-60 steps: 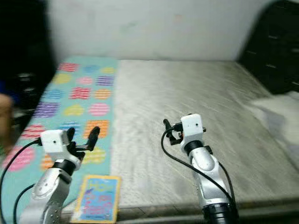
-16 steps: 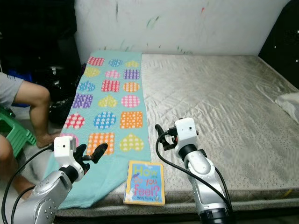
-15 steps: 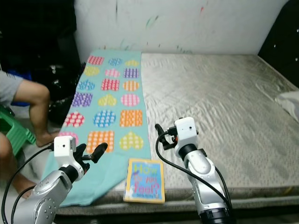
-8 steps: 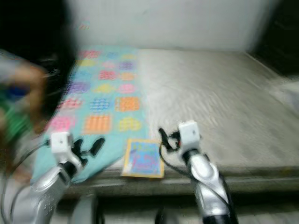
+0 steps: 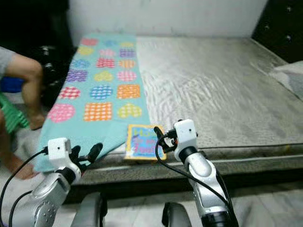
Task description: Clean up the room
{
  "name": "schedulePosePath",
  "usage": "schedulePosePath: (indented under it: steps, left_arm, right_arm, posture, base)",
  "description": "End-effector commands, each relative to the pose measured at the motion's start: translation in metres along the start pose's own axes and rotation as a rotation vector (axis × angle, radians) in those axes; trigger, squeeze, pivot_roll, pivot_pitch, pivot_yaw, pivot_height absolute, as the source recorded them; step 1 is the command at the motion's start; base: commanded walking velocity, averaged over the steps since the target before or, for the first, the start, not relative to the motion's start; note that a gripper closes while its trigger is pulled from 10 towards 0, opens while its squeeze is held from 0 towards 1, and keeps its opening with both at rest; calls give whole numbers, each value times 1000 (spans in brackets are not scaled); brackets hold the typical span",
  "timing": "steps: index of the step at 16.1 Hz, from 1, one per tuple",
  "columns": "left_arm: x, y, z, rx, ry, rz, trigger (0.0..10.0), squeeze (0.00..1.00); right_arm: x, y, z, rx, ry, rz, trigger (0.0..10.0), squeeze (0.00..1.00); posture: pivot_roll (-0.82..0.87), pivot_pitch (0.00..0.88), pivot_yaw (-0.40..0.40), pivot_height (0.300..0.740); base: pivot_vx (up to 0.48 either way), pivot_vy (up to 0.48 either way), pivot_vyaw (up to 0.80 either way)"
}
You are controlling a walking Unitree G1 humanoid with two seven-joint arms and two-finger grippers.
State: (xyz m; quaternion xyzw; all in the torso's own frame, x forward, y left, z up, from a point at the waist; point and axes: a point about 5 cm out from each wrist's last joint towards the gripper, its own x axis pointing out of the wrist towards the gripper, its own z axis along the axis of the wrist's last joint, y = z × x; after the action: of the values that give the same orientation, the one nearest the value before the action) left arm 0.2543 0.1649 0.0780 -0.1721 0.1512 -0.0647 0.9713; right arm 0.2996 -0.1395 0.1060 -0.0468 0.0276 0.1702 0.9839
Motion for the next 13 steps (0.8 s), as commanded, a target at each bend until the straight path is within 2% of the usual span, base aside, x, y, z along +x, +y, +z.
schedulePosePath:
  steps: [1,5,8,10,13]
  left_arm:
    - [0,1,4,4,-15,8,10000,0]
    - [1,1,5,7,-15,8,10000,0]
    - [1,4,5,-49,-19,20,10000,0]
    - [4,16,13,-24,-48,59,10000,0]
    - [5,23,21,-21,-82,72,10000,0]
  right_arm:
    - [1,-2,4,-9,-15,-3,10000,0]
    - [0,-3,4,-12,-10,-3,10000,0]
    - [0,-3,3,-13,-7,-6,10000,0]
    - [-2,-6,2,-19,1,-11,10000,0]
    - [-4,-11,2,-22,5,-21,10000,0]
  posture:
    - [-29,38,-44,620]
    - [-32,39,-44,580]
    - [-33,40,-43,580]
    - [-35,42,-45,580]
    - [-39,46,-50,580]
  base:
    - [0,0,0]
    - [0,0,0]
    - [0,0,0]
    - [0,0,0]
    - [0,0,0]
